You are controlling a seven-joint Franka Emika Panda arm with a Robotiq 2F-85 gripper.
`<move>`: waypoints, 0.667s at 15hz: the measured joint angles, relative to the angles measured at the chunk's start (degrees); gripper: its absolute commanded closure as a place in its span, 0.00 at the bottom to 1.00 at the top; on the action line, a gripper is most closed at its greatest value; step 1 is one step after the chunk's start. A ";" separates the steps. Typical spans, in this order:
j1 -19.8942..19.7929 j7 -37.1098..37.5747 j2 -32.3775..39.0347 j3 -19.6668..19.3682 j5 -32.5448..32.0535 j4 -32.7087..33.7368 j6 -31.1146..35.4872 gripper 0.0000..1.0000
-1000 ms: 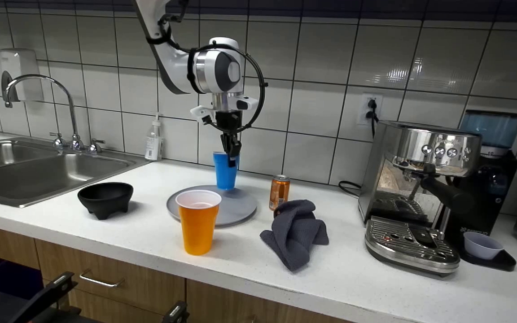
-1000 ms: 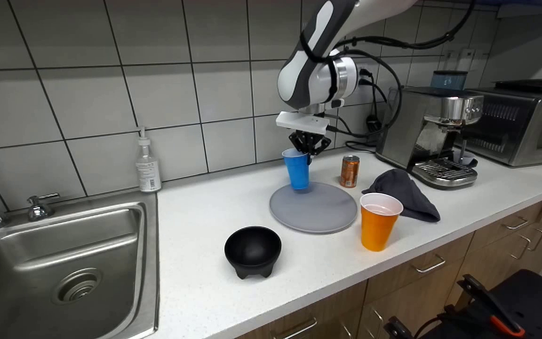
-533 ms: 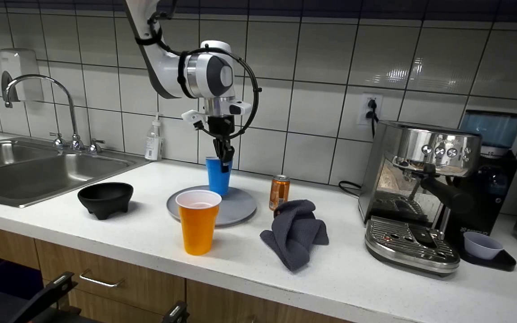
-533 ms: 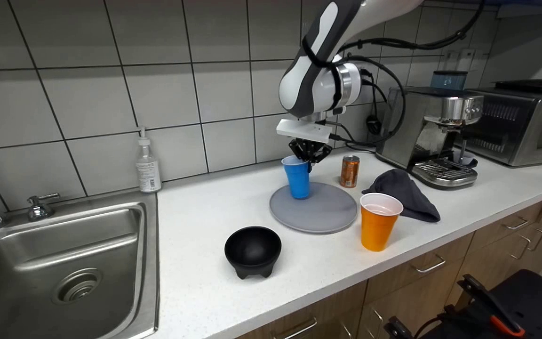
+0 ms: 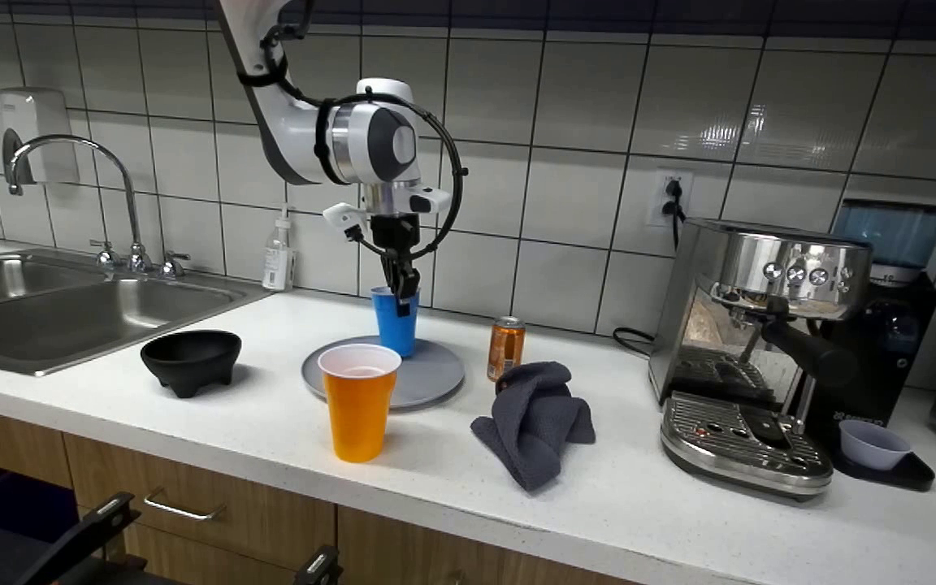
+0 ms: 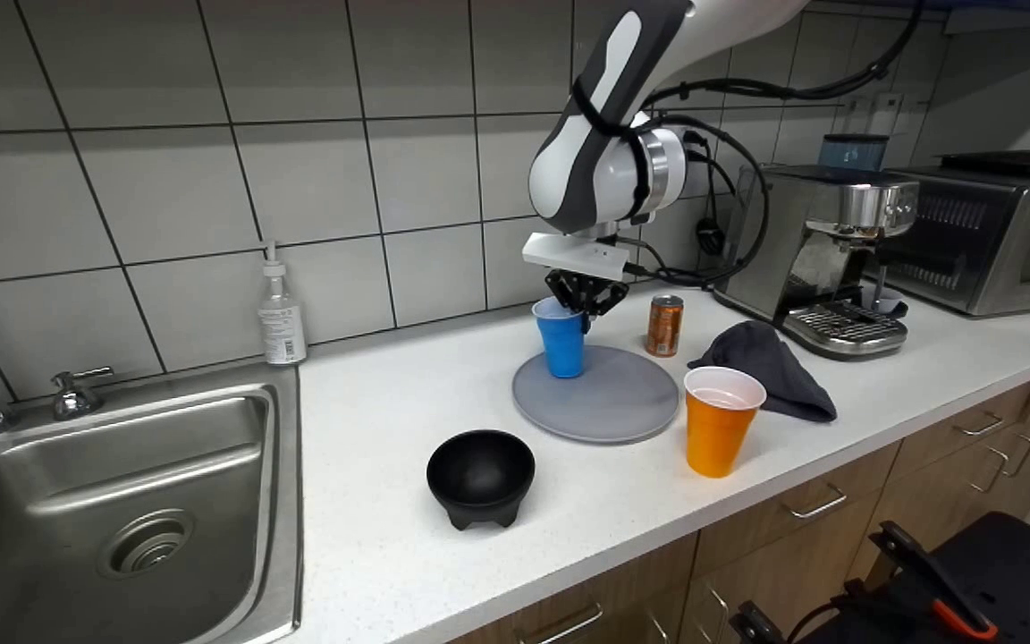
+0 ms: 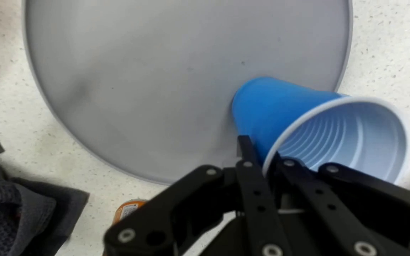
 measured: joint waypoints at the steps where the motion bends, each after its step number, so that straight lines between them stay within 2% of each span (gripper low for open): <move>1: 0.00 0.01 0.00 0.00 0.00 0.00 0.05 0.52; 8: -0.03 0.01 -0.63 -0.07 0.00 -0.45 1.27 0.00; 10: -0.09 0.01 -1.69 -0.11 0.00 -1.39 1.94 0.00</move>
